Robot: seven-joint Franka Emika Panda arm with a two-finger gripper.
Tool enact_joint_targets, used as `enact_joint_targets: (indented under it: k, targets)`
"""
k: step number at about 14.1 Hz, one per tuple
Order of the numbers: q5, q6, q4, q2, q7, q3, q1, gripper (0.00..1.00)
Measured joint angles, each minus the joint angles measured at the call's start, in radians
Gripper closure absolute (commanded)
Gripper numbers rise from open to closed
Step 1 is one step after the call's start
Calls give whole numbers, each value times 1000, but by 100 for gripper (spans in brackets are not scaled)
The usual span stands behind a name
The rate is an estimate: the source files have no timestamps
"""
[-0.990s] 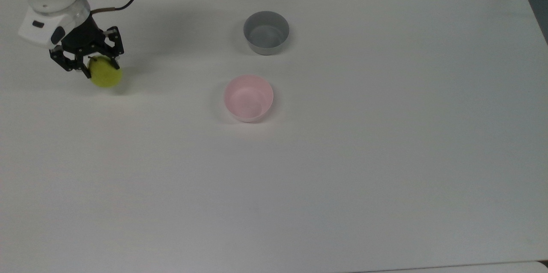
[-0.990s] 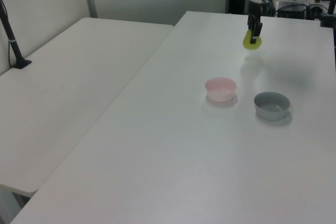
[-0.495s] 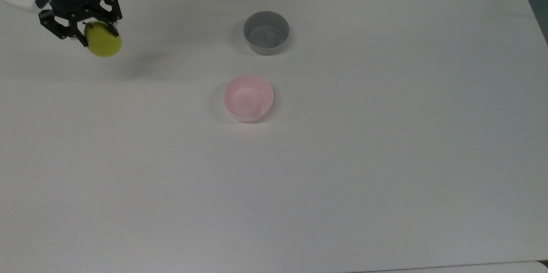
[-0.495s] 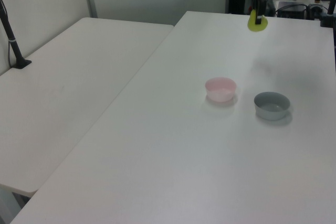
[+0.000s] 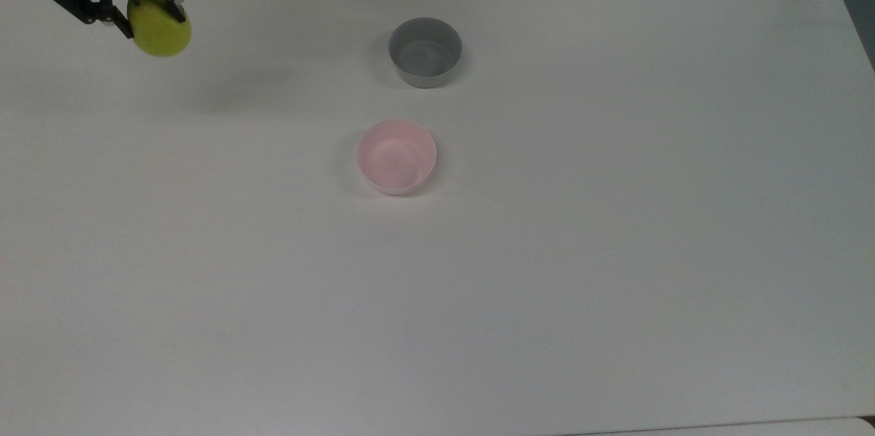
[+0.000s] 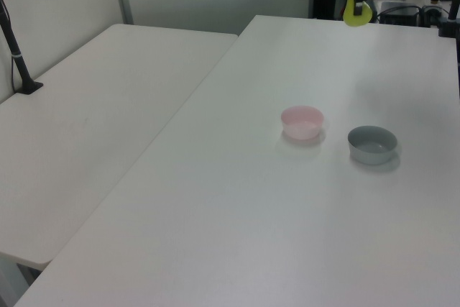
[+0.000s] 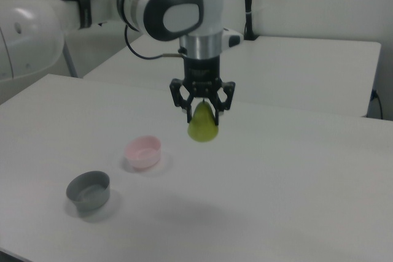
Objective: Place the pear in the bowl
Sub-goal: 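Lift the pear and carry it over the pink bowl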
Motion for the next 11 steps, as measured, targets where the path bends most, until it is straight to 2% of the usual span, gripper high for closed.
enact_joint_targets:
  k: [8,11]
  targets:
    - [1,-31,12,-101,253,5,186,100]
    - [2,36,-36,-108,387,6,262,100]
